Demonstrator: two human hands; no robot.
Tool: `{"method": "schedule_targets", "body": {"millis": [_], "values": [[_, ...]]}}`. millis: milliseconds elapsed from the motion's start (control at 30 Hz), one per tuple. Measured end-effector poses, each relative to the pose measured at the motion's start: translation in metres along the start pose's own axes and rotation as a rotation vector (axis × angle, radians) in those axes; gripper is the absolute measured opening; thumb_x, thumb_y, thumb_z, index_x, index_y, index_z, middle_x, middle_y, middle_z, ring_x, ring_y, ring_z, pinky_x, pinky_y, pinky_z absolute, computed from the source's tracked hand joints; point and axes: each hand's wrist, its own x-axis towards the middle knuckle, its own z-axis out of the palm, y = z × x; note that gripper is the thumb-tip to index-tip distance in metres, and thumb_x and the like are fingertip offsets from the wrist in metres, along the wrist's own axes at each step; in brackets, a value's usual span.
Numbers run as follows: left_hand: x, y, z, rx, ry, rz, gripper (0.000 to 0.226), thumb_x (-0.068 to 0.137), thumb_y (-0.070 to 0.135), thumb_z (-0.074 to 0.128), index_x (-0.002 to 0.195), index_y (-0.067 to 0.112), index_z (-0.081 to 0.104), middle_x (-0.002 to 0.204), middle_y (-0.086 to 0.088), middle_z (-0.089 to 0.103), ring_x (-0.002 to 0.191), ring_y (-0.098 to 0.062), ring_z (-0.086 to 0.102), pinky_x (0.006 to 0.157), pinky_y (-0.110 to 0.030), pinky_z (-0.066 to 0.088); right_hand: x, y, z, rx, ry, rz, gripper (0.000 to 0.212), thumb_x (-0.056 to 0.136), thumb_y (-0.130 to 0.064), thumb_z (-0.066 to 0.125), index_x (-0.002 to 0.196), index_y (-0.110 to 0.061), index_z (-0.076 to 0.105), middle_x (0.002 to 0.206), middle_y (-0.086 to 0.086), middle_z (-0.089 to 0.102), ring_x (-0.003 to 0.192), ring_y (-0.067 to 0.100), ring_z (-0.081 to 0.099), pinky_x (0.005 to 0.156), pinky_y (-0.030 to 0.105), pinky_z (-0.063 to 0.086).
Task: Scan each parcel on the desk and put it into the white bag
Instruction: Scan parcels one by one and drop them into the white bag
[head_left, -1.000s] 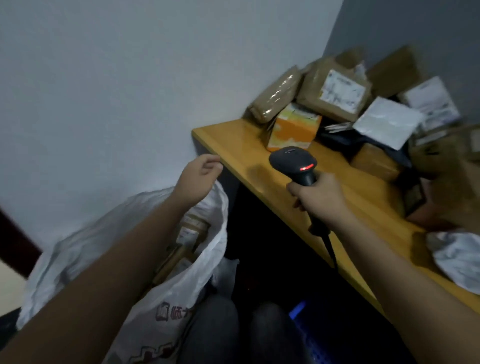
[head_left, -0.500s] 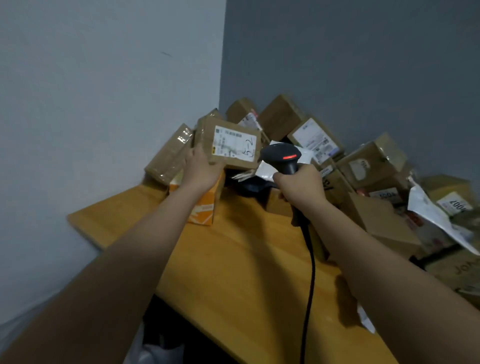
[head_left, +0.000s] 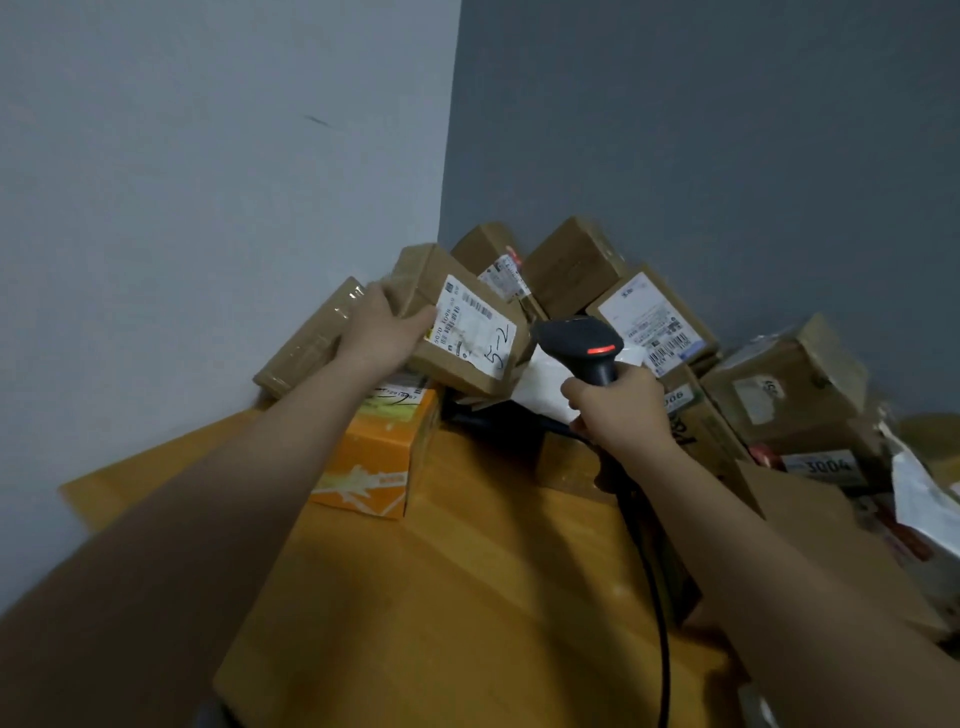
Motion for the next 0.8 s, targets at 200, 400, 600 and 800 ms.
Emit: {"method": "schedule_targets", "body": {"millis": [200, 400, 600, 800], "values": [[-0.072, 0.046, -0.046, -0.141, -0.109, 0.103, 0.072, 0.071, 0.056, 0.075, 0.131, 0.030, 0.044, 0.125, 0.003, 0.056, 0.102, -0.016, 0.063, 0.095, -0.041, 0.051, -0.056, -0.025, -0.044, 0.203, -0.078, -0.051, 0.013, 0.085, -0.013, 0.070, 0.092, -0.006, 0.061, 0.089, 0.024, 0.066, 0.068, 0.022, 0.063, 0.058, 0.030, 0.051], [-0.157, 0.072, -0.083, 0.056, -0.267, 0.163, 0.056, 0.058, 0.076, 0.071, 0.104, 0.044, 0.063, 0.102, 0.014, 0.069, 0.095, -0.008, 0.067, 0.092, -0.040, 0.053, -0.126, -0.045, -0.081, 0.410, -0.192, -0.067, 0.023, 0.085, -0.025, 0.074, 0.104, -0.016, 0.066, 0.095, 0.000, 0.068, 0.089, 0.015, 0.063, 0.073, 0.029, 0.046], [-0.218, 0.072, -0.098, 0.010, -0.304, 0.130, 0.056, 0.069, 0.056, 0.074, 0.118, 0.034, 0.061, 0.111, 0.006, 0.061, 0.099, -0.013, 0.064, 0.089, -0.039, 0.055, -0.175, -0.027, -0.077, 0.430, -0.435, -0.018, 0.039, 0.079, -0.013, 0.078, 0.114, -0.011, 0.063, 0.102, 0.002, 0.073, 0.092, 0.016, 0.069, 0.071, 0.023, 0.049], [-0.269, 0.052, -0.088, -0.304, -0.238, -0.009, 0.094, 0.047, 0.051, 0.084, 0.131, 0.036, 0.045, 0.134, -0.004, 0.052, 0.114, -0.023, 0.059, 0.092, -0.045, 0.054, -0.189, -0.010, -0.063, 0.528, -0.419, 0.058, 0.040, 0.077, 0.000, 0.077, 0.114, -0.007, 0.064, 0.103, 0.008, 0.075, 0.095, 0.025, 0.072, 0.085, 0.040, 0.056]]}}
